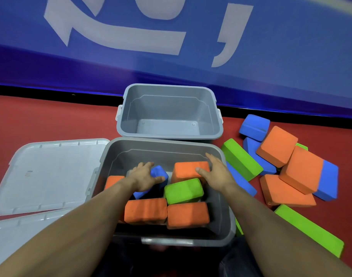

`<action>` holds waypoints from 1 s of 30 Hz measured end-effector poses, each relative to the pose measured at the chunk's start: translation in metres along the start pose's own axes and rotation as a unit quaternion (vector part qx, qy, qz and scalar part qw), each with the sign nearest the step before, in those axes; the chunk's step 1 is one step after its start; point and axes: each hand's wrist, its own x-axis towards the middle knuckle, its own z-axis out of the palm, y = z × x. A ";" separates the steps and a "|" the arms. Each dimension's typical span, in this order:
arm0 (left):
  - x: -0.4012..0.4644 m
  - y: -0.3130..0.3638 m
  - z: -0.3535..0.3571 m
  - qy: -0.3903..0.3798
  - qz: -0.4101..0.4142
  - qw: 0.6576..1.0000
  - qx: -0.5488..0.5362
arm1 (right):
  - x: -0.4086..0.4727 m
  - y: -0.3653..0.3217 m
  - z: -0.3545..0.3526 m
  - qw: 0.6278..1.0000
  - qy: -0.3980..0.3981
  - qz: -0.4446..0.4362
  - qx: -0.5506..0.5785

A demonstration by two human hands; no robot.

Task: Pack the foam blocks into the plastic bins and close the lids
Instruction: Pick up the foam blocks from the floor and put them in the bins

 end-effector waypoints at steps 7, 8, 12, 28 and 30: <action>-0.009 0.032 -0.002 0.060 0.113 0.988 -0.091 | -0.010 -0.002 -0.009 1.000 -0.005 -0.021 0.016; -0.011 0.041 -0.001 0.072 0.133 0.983 -0.102 | -0.011 0.000 -0.013 0.999 -0.005 -0.032 0.009; -0.017 0.087 0.014 0.071 0.204 0.973 -0.075 | -0.021 0.019 -0.051 0.998 -0.004 -0.065 -0.024; 0.014 0.264 0.247 -0.184 0.187 0.962 -0.077 | -0.157 0.313 -0.105 0.960 0.033 0.253 0.114; 0.018 0.274 0.271 -0.223 0.172 0.956 -0.085 | -0.174 0.342 -0.091 0.944 0.021 0.298 0.139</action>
